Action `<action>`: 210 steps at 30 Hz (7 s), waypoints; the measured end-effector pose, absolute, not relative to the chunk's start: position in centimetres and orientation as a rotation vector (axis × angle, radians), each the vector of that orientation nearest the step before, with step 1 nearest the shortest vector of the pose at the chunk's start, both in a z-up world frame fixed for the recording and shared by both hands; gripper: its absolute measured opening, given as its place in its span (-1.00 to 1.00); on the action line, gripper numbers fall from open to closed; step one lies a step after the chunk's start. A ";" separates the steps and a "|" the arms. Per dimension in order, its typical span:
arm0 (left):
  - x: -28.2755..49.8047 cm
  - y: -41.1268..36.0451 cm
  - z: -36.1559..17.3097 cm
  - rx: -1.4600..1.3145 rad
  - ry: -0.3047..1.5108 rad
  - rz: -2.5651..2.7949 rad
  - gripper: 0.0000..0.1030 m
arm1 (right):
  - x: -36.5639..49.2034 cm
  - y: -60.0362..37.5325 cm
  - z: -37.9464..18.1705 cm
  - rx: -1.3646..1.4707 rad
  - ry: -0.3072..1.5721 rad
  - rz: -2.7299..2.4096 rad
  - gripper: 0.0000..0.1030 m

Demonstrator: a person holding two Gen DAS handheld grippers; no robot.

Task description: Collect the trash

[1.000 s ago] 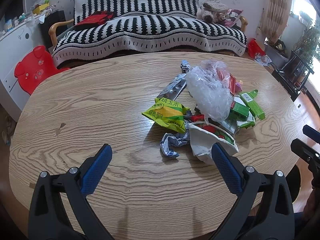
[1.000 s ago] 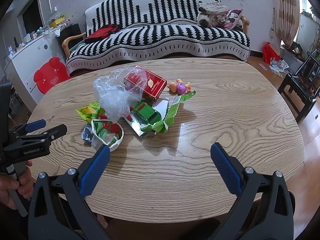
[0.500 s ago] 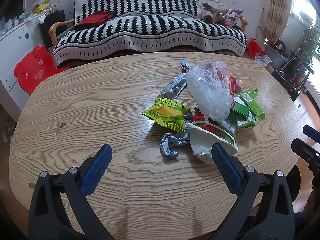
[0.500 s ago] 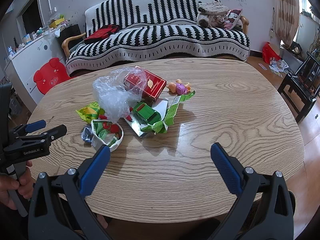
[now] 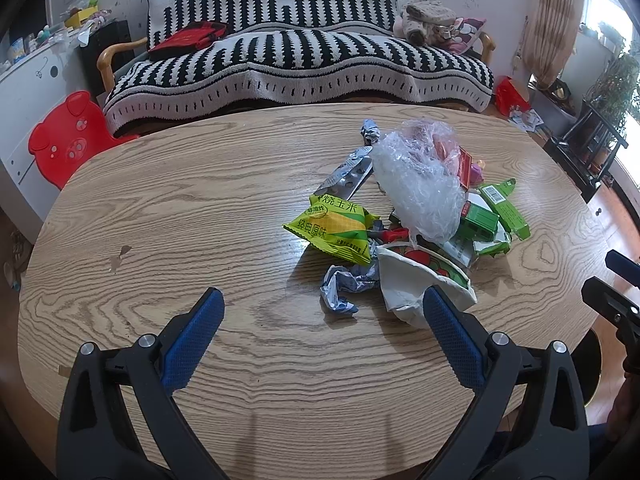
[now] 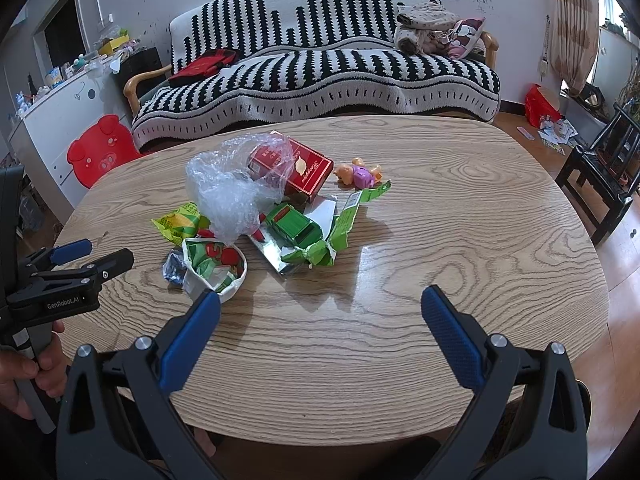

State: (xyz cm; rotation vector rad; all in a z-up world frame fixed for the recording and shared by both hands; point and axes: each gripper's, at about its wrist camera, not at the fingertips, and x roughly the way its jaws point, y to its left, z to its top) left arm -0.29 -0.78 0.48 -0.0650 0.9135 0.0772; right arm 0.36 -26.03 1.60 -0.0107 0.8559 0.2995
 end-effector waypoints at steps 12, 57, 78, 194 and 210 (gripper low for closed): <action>-0.3 -0.8 0.5 -0.063 0.914 0.079 0.88 | 0.3 -26.0 1.5 -0.010 0.855 0.302 0.89; 16.5 0.5 -5.9 0.071 1.067 -0.137 -0.96 | 11.2 -28.9 -0.6 0.334 0.917 0.259 -0.86; 7.3 -9.9 4.0 -0.010 0.858 -0.210 -0.96 | 0.8 -41.6 4.3 0.351 0.726 0.131 -0.86; 11.8 1.4 -6.6 0.054 0.974 -0.283 0.25 | 20.9 -23.2 -7.4 -0.050 0.938 0.538 0.81; 10.6 4.0 -3.1 0.020 0.917 -0.182 0.18 | 16.8 -22.9 -4.2 -0.096 0.888 0.518 0.23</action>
